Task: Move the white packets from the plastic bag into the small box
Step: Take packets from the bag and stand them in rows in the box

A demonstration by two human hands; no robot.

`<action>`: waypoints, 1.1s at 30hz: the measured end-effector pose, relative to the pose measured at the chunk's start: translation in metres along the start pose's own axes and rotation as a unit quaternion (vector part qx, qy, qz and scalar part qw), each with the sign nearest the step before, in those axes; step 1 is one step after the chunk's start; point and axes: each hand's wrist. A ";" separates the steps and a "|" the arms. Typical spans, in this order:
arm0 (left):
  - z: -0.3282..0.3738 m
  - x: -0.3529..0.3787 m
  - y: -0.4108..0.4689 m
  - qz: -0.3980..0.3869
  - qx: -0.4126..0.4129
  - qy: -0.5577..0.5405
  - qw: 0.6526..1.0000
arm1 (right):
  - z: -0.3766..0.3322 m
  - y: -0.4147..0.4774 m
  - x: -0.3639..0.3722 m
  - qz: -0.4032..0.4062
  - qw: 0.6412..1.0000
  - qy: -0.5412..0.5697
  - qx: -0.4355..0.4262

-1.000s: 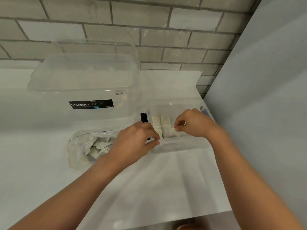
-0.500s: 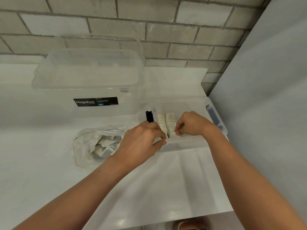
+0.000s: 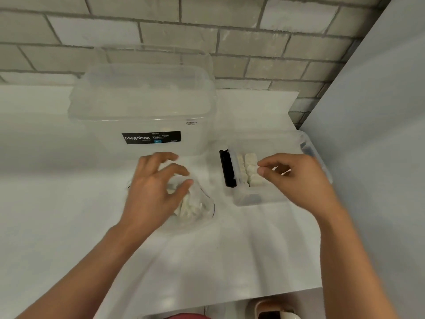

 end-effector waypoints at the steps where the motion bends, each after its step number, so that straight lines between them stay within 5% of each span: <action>1: -0.013 -0.007 -0.004 0.012 -0.019 0.012 1.000 | -0.016 -0.009 0.009 0.023 0.999 0.038 -0.013; 7: -0.071 -0.026 -0.028 0.006 -0.041 0.042 0.998 | -0.083 -0.029 0.102 -0.043 0.985 0.145 -0.085; 11: -0.090 -0.015 -0.030 -0.052 -0.016 0.101 0.993 | -0.084 -0.019 0.166 -0.162 0.982 0.011 -0.096; 15: -0.105 -0.006 -0.025 -0.148 -0.099 0.142 0.974 | -0.075 -0.013 0.194 -0.217 0.964 -0.139 -0.061; 25: -0.101 -0.019 -0.008 -0.157 -0.092 -0.059 0.982 | -0.087 0.009 0.189 -0.086 0.963 -0.252 -0.042; 33: -0.111 -0.018 -0.004 -0.207 -0.111 -0.086 0.968 | -0.091 0.010 0.198 -0.104 0.960 -0.258 -0.008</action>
Point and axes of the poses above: each hand's wrist, its own y-axis towards the middle knuckle, its own x-axis out of the palm, z = x × y, and after that the axes turned 9 degrees about -x, right-handed
